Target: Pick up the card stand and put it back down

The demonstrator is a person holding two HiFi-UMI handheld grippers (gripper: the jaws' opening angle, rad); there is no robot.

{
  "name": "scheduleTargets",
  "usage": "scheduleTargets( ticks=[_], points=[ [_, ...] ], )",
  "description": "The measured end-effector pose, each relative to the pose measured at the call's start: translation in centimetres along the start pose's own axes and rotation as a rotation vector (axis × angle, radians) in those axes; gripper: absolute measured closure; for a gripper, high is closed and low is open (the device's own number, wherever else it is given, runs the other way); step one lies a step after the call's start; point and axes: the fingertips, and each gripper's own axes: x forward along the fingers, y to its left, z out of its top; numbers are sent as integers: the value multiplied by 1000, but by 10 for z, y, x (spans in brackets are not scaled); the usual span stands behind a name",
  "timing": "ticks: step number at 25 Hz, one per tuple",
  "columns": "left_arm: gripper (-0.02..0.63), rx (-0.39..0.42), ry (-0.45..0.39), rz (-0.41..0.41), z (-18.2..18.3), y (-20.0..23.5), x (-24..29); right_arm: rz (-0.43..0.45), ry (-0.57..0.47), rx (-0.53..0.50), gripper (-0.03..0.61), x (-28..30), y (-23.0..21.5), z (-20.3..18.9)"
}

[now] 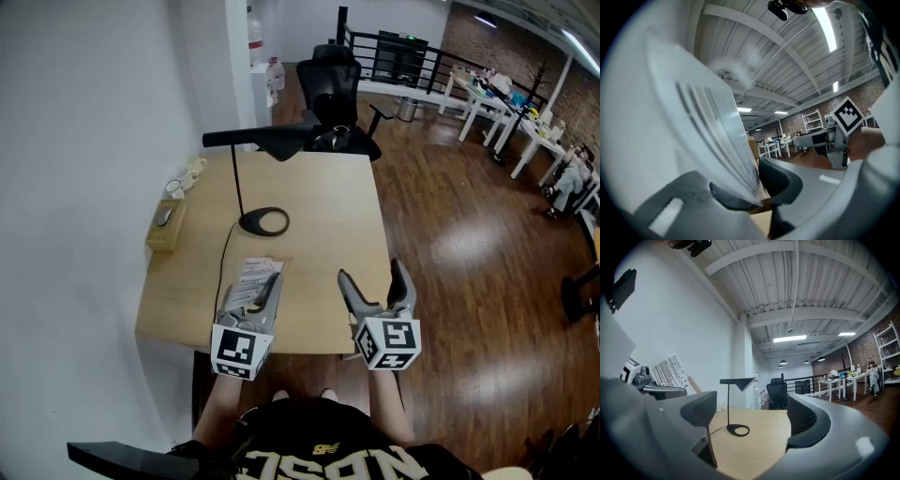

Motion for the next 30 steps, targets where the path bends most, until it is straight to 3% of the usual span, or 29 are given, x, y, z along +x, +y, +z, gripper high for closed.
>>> scheduleTargets(
  ticks=[7, 14, 19, 25, 30],
  points=[
    [551, 15, 19, -171, 0, -51, 33, -111, 9, 11, 106, -43, -42, -4],
    [551, -41, 65, -336, -8, -119, 66, -315, 5, 36, 106, -111, -103, -12],
    [551, -35, 89, -463, -14, -172, 85, -440, 16, 43, 106, -166, -138, -16],
    [551, -43, 126, -571, -34, -216, 107, -552, 43, 68, 106, -212, -165, -32],
    [552, -27, 221, -657, -81, -243, 133, -569, 89, 98, 106, -225, -176, -57]
  ],
)
